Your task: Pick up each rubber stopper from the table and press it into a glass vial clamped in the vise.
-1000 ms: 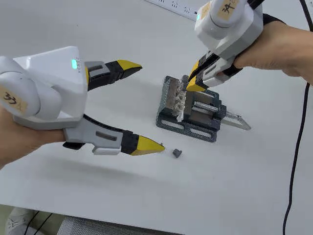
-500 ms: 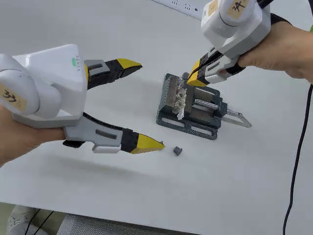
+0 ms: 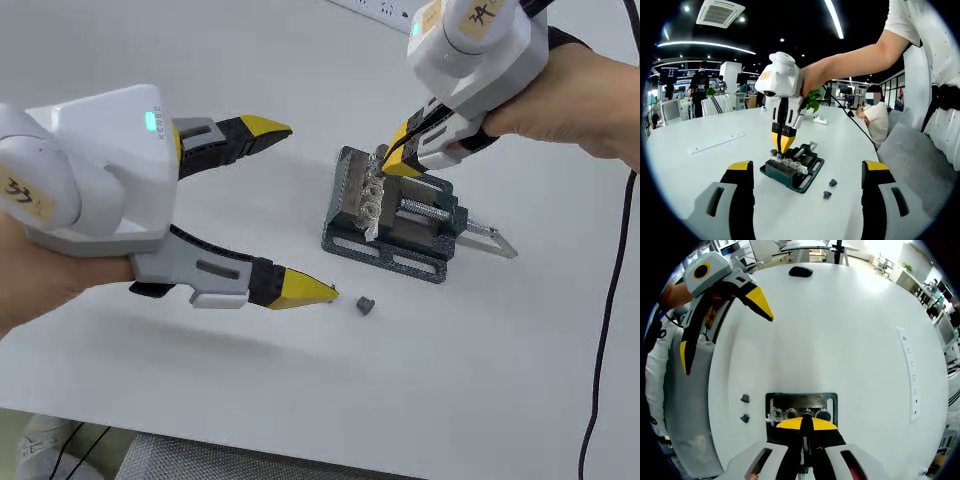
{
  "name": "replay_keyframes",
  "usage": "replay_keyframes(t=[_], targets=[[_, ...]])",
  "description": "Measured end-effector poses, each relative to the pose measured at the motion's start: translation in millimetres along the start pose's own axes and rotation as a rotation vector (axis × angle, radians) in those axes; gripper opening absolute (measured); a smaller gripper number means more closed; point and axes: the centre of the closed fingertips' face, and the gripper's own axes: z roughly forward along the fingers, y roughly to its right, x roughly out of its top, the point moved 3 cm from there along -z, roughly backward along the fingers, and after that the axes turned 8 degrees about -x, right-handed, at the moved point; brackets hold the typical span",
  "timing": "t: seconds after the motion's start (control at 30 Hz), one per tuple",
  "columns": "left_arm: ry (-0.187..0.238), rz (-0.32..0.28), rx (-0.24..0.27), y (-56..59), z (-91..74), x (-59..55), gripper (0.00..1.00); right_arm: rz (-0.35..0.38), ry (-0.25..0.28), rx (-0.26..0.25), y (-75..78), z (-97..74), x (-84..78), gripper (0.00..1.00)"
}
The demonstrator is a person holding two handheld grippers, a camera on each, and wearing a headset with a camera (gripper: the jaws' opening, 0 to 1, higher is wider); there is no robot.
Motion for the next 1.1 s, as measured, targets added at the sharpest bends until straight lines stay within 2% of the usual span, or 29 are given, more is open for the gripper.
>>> replay_keyframes(t=[0.5, 0.7, 0.87, 1.1], targets=[[0.008, -0.004, 0.0, -2.4, 1.5, 0.5, 0.88, -0.056, -0.019, 0.001, 4.8, 3.1, 0.9, 0.0], [0.012, -0.002, -0.004, -3.1, 2.9, 1.2, 0.88, -0.096, -0.053, 0.009, 5.2, 4.5, 2.3, 0.0], [0.018, -0.004, 0.0, -4.2, 2.9, 2.1, 0.88, -0.079, -0.065, 0.013, 4.7, 3.9, 3.4, 0.0], [0.016, -0.005, -0.001, -3.4, 2.8, 0.9, 0.87, -0.109, -0.089, 0.017, 1.8, 5.0, 4.7, 0.0]])
